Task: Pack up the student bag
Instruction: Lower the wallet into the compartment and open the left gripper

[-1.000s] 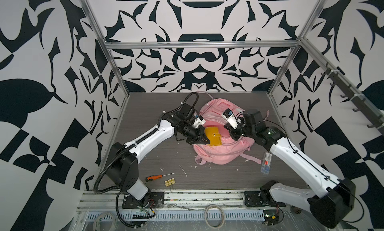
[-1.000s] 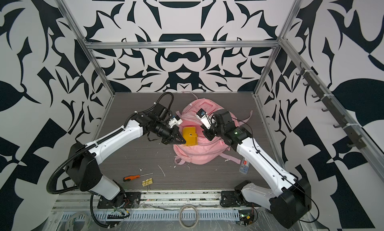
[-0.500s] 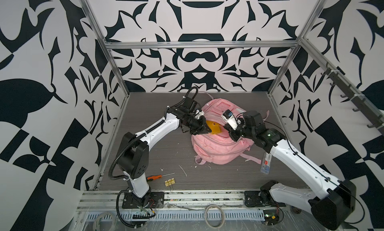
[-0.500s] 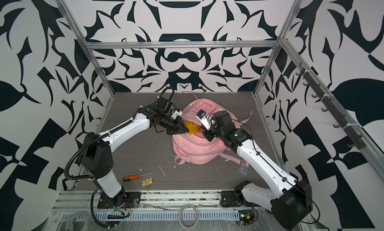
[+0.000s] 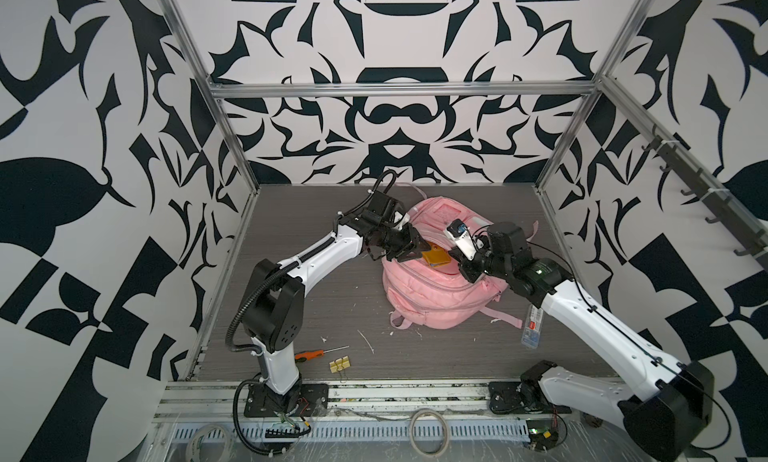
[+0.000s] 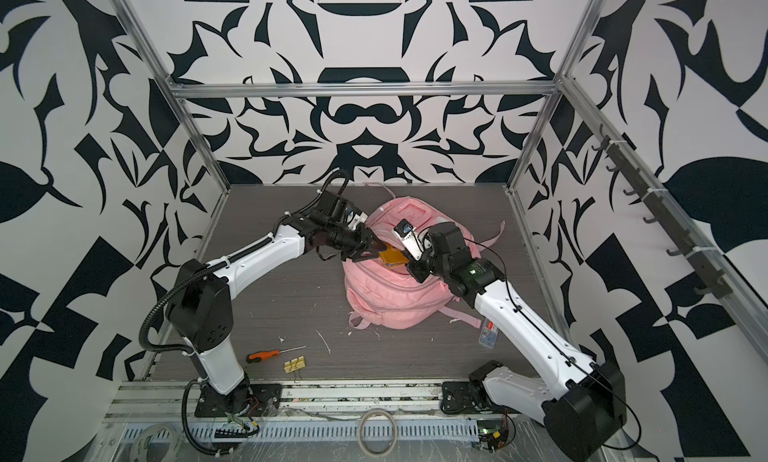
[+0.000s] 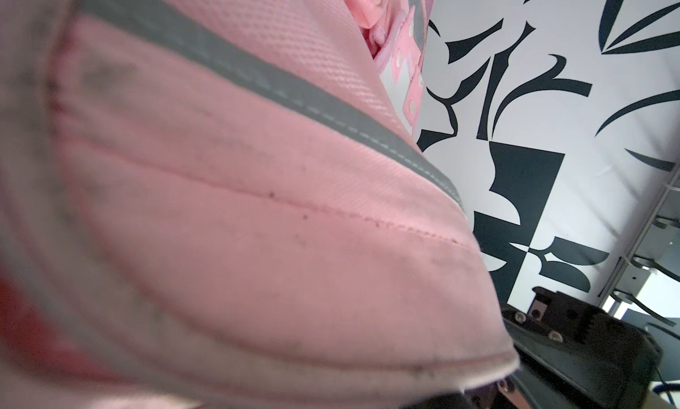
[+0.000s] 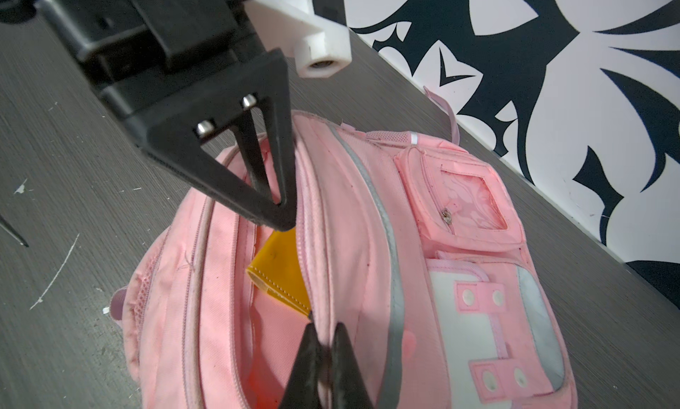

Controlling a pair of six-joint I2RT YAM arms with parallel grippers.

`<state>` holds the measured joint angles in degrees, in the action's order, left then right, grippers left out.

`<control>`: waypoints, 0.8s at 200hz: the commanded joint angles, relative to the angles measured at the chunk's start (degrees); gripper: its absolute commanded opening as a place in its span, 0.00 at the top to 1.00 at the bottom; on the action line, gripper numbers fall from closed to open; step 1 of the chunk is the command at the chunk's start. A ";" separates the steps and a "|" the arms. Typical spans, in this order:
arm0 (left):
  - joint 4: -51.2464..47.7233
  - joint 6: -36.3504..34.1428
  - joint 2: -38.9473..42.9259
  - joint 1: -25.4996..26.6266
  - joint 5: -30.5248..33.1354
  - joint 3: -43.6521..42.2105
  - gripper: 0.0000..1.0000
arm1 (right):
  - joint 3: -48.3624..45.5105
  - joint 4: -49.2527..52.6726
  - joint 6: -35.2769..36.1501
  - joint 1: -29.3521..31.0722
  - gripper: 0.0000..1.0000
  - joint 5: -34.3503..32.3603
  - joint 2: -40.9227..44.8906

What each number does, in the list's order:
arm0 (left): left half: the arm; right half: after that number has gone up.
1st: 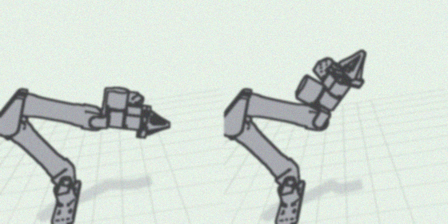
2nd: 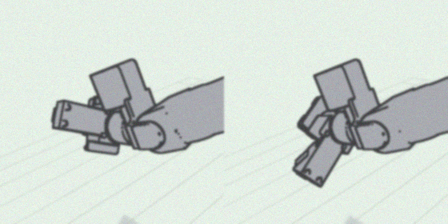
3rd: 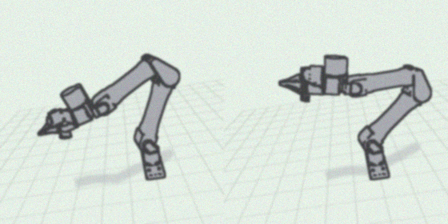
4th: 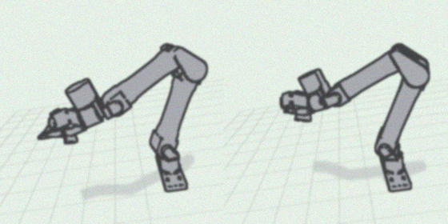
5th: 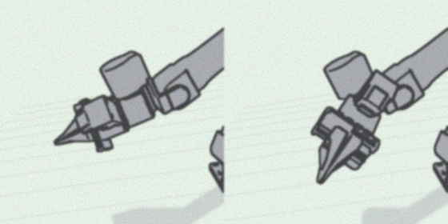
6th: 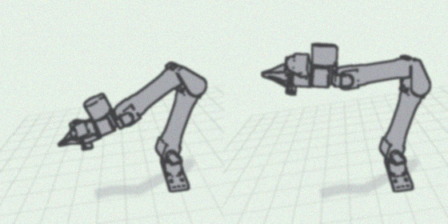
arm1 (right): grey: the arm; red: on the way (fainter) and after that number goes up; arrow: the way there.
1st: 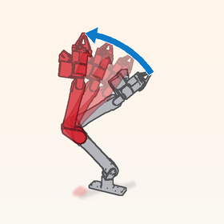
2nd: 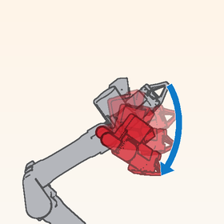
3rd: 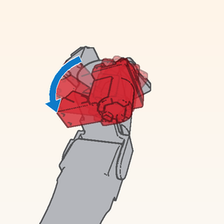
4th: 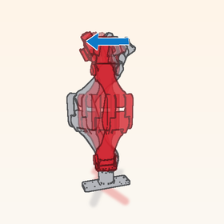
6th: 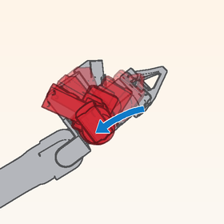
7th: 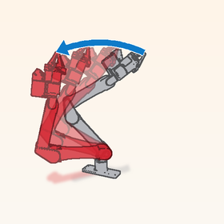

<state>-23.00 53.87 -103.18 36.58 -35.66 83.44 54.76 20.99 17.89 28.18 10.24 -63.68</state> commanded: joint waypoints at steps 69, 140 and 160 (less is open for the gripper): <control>-0.72 -11.91 10.21 1.03 1.68 -4.19 0.50 | 0.33 -8.87 -0.17 0.61 1.00 0.53 3.46; -13.82 -55.13 17.91 1.08 16.50 -0.98 0.08 | 1.53 -4.93 -1.98 -0.48 1.00 3.65 3.40; -13.66 -59.99 13.38 1.79 17.54 2.54 0.04 | 1.14 -4.86 -3.11 -0.93 1.00 3.82 4.26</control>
<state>-32.53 7.44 -83.81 37.71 -21.96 83.50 54.19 21.28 16.80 27.66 10.94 -62.72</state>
